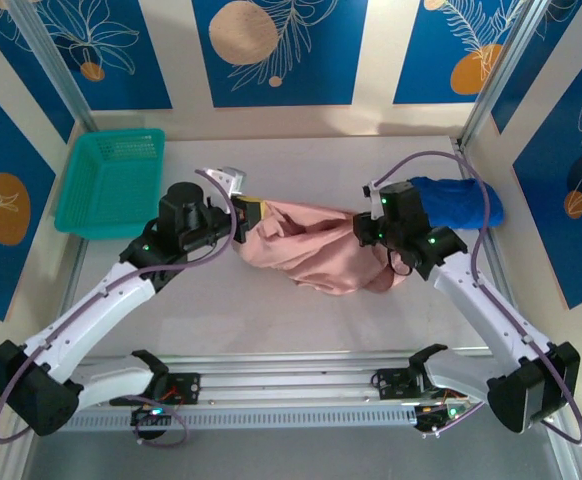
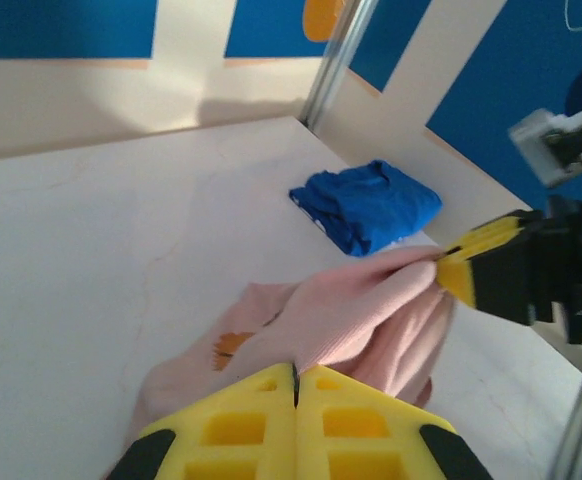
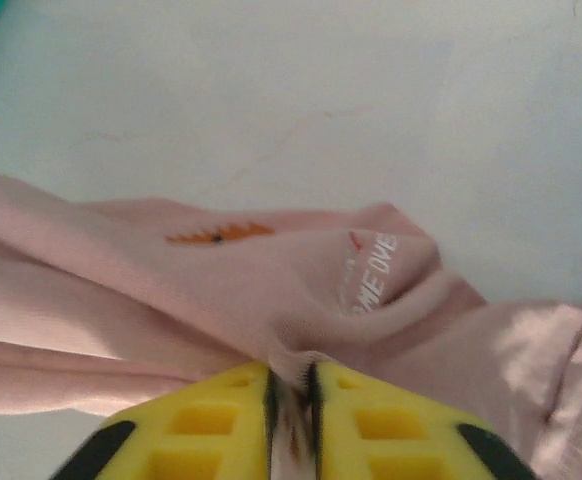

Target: Fold the inside-out t-shirt

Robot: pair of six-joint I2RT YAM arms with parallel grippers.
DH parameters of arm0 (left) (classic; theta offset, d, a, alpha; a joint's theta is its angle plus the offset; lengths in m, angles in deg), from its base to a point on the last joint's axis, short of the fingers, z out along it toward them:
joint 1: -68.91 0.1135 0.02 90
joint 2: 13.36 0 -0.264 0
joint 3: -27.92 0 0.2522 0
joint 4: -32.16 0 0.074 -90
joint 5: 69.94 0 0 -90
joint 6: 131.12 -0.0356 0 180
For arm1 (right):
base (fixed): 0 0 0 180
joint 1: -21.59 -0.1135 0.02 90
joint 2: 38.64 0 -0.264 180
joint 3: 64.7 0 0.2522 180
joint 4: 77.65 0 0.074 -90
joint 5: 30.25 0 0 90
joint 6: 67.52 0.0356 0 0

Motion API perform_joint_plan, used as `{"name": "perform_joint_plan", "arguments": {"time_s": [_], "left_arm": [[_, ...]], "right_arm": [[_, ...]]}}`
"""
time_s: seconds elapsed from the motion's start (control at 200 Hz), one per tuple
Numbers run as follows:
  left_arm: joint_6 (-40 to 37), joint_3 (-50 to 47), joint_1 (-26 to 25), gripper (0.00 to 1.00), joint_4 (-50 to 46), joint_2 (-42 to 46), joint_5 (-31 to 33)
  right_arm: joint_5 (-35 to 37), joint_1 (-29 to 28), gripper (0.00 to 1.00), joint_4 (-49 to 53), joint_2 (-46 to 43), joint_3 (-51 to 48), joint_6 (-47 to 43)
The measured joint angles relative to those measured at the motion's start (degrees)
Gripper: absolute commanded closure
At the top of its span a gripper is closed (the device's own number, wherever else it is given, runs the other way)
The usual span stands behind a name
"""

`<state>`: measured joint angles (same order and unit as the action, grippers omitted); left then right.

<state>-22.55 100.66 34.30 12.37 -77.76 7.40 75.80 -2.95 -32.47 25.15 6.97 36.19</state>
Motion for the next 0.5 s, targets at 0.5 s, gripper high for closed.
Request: {"name": "perform_joint_plan", "arguments": {"time_s": [0.5], "left_arm": [[0.44,0.00,0.00,1.00,-0.63,-1.42,-5.38]], "right_arm": [[-7.54,-16.44,0.33,-16.37,2.69,-5.42,-13.20]]}}
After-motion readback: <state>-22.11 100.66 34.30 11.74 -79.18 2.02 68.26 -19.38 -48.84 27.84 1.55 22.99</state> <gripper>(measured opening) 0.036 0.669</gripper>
